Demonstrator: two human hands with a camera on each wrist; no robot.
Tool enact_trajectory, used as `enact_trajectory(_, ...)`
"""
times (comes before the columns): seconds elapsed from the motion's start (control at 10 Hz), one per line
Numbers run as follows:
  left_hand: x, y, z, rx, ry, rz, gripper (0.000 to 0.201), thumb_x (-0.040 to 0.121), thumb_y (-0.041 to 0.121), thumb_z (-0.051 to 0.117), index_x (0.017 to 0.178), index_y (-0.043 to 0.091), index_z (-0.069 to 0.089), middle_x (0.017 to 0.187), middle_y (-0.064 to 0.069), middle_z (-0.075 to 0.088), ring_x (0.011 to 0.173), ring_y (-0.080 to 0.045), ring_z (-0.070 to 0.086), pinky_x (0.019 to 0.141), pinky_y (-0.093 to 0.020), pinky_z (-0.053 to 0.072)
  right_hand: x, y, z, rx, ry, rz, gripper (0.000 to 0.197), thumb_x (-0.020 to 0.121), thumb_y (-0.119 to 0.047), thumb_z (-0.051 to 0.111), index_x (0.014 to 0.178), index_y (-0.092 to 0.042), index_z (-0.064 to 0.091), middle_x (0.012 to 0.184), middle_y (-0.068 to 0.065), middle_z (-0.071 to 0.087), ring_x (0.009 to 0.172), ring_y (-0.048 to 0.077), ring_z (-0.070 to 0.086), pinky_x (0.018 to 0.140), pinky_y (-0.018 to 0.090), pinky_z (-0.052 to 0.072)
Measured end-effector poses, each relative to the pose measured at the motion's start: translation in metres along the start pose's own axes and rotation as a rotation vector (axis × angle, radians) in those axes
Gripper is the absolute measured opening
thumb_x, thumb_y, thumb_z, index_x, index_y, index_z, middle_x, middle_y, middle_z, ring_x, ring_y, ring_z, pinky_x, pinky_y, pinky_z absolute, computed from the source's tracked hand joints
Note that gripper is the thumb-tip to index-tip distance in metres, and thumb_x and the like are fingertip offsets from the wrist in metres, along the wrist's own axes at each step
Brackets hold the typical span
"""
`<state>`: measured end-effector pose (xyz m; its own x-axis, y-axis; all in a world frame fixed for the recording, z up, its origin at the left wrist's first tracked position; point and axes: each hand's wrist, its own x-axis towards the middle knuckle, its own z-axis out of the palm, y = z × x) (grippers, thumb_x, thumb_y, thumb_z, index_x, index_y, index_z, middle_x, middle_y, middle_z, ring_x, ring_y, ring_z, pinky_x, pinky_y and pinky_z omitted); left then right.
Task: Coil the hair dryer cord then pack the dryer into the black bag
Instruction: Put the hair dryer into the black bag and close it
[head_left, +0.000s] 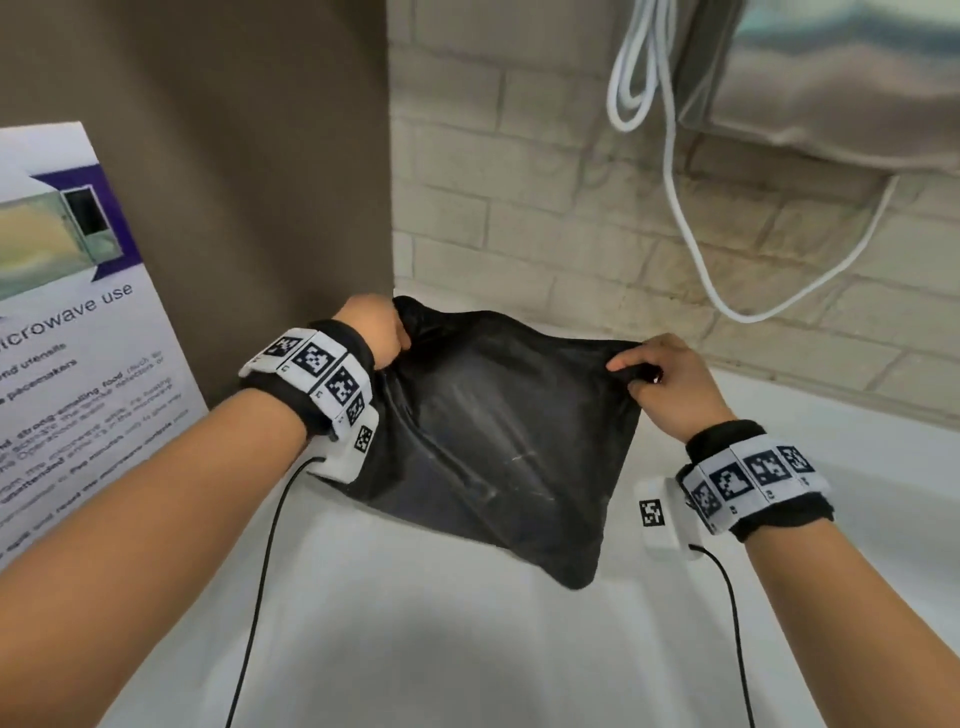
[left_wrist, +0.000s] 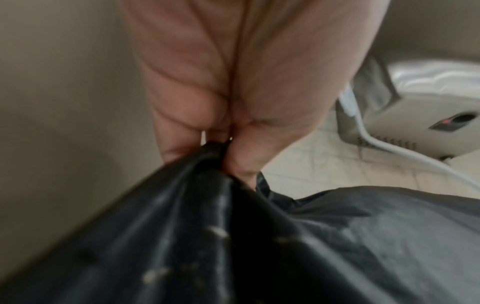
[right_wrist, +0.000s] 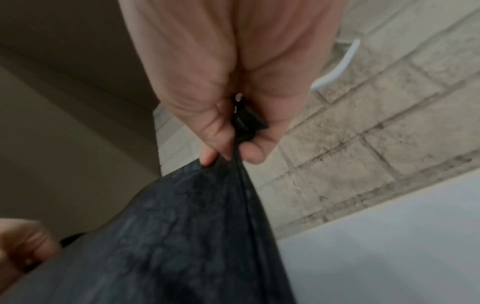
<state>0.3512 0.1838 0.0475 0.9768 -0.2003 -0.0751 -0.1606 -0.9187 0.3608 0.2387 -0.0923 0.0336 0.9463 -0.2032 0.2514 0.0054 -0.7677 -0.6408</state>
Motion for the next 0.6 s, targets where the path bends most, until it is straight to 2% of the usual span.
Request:
enact_trajectory(0.1,0.031,-0.006,0.006,0.080,0.004,-0.047,0.032,0.089,0.009,0.045,0.118,0.003,0.059,0.124,-0.016,0.058,0.115,-0.030,0.054,0.094,-0.033,0.043,0.022,0.007,0.015,-0.038,-0.094,0.034,0.033,0.079,0.012,0.049,0.097,-0.007,0.069,0.098,0.005,0.043,0.090,0.017,0.043,0.065,0.002,0.033)
enact_trajectory(0.2,0.051,-0.010,0.010,0.161,-0.013,-0.064,0.032,0.089,0.008,0.046,0.117,0.002,0.059,0.123,-0.016,0.059,0.114,-0.030,0.055,0.091,-0.033,0.044,0.039,0.016,0.033,-0.086,-0.176,0.068,0.033,0.082,0.012,0.046,0.100,-0.005,0.068,0.092,0.000,0.046,0.095,0.020,0.047,0.069,0.009,0.028)
enact_trajectory(0.3,0.075,-0.014,0.019,0.261,-0.059,-0.054,0.031,0.090,0.006,0.046,0.118,0.001,0.057,0.124,-0.017,0.057,0.115,-0.030,0.054,0.092,-0.031,0.043,0.054,0.027,0.052,-0.132,-0.238,0.113,0.038,0.084,0.013,0.042,0.110,-0.004,0.063,0.112,0.014,0.049,0.110,0.030,0.049,0.084,0.012,0.029)
enact_trajectory(0.4,0.091,-0.020,0.029,0.327,-0.123,-0.055,0.032,0.092,0.004,0.044,0.121,0.000,0.055,0.128,-0.016,0.056,0.118,-0.029,0.053,0.096,-0.030,0.041,0.068,0.035,0.070,-0.169,-0.284,0.141,0.042,0.085,0.014,0.039,0.119,-0.003,0.057,0.126,0.021,0.043,0.115,0.034,0.047,0.089,0.015,0.029)
enact_trajectory(0.5,0.105,-0.026,0.034,0.398,-0.180,-0.045,0.032,0.094,0.005,0.041,0.123,0.002,0.054,0.129,-0.013,0.055,0.118,-0.027,0.053,0.100,-0.030,0.040,0.080,0.043,0.083,-0.204,-0.343,0.146,0.046,0.085,0.012,0.040,0.127,-0.004,0.048,0.131,0.020,0.035,0.117,0.033,0.045,0.087,0.009,0.027)
enact_trajectory(0.6,0.117,-0.027,0.039,0.423,-0.218,-0.050,0.029,0.094,0.006,0.043,0.120,0.000,0.055,0.127,-0.015,0.056,0.117,-0.028,0.054,0.097,-0.030,0.040,0.087,0.052,0.093,-0.302,-0.434,0.156,0.052,0.086,0.004,0.044,0.136,-0.010,0.037,0.141,0.015,0.024,0.124,0.033,0.037,0.103,0.023,0.030)
